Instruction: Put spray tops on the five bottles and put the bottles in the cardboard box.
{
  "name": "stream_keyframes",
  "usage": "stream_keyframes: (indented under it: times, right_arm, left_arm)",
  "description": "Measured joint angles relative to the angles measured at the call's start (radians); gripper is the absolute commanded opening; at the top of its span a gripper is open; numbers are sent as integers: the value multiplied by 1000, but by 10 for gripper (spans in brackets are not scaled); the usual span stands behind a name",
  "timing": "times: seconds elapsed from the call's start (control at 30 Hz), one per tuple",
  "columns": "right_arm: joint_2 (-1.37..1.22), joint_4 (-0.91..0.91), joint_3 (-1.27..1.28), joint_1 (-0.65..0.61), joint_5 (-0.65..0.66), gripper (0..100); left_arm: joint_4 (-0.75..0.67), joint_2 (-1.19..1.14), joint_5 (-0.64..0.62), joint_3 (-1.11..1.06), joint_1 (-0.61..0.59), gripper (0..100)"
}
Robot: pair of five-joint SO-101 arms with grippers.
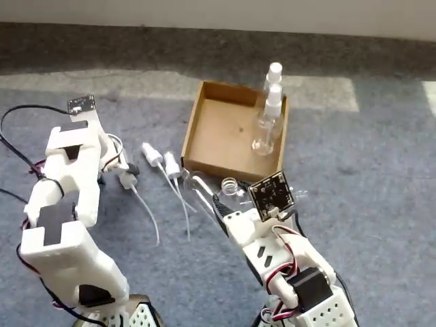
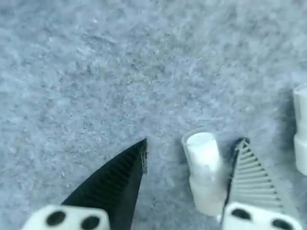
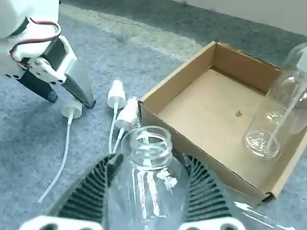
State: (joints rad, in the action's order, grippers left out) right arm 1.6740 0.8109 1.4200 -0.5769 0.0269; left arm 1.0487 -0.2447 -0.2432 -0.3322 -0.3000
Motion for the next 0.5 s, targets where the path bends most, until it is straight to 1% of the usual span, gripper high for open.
stream_keyframes:
  times: [0.2, 0.3, 0.5]
  right_arm:
    - [0, 0, 0, 0, 0, 4]
    - [0, 0, 0, 0, 0, 4]
    - [0, 0, 0, 0, 0, 4]
  left_arm:
    - [0, 0, -2, 12, 41, 120]
    - [6, 0, 0, 35, 48, 111]
    - [141, 91, 0, 127, 44, 109]
